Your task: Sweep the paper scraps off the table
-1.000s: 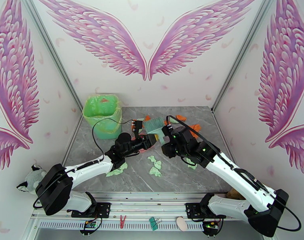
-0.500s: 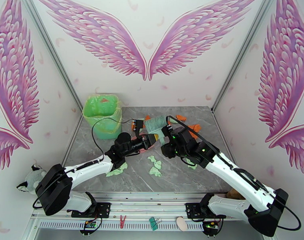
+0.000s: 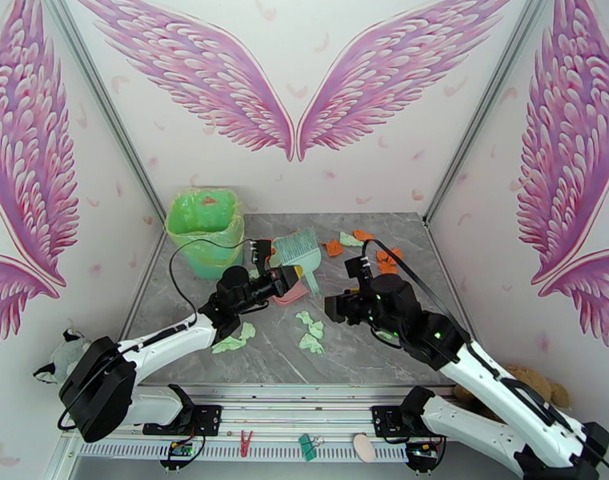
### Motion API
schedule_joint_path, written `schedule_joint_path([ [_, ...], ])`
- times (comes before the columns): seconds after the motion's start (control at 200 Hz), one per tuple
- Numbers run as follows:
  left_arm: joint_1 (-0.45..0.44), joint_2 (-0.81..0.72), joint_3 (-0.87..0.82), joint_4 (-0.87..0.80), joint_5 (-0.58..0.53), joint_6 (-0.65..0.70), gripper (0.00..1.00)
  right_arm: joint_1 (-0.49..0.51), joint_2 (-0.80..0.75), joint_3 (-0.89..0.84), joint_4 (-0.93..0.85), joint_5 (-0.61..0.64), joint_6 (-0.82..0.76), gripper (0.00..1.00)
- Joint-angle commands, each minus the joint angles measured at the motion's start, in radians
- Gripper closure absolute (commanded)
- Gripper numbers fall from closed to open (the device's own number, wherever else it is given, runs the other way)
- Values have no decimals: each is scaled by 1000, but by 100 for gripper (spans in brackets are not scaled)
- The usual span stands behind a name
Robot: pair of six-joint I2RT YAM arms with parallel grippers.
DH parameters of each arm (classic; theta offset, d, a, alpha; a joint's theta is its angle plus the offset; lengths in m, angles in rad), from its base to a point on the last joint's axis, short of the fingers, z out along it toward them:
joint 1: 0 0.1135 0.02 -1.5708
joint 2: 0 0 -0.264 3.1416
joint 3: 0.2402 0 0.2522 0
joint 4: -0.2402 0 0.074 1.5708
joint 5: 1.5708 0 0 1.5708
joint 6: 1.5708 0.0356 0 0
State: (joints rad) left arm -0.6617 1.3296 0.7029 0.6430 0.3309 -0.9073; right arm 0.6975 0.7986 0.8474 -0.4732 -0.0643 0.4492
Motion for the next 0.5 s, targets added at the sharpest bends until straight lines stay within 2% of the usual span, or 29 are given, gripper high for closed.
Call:
schedule_joint_path([
  [0.0, 21, -47, -42, 195, 75, -60, 100, -16, -55, -92, 292, -143, 117, 28],
  [0.11, 33, -72, -90, 326, 68, -106, 100, -23, -61, -174, 516, -218, 230, 29],
  [0.28, 31, -160, -196, 411, -72, -91, 100, -23, 6, -290, 866, -249, 400, 33],
  [0.495, 30, -266, -262, 420, -136, -84, 100, -22, 41, -301, 937, -212, 409, 35],
])
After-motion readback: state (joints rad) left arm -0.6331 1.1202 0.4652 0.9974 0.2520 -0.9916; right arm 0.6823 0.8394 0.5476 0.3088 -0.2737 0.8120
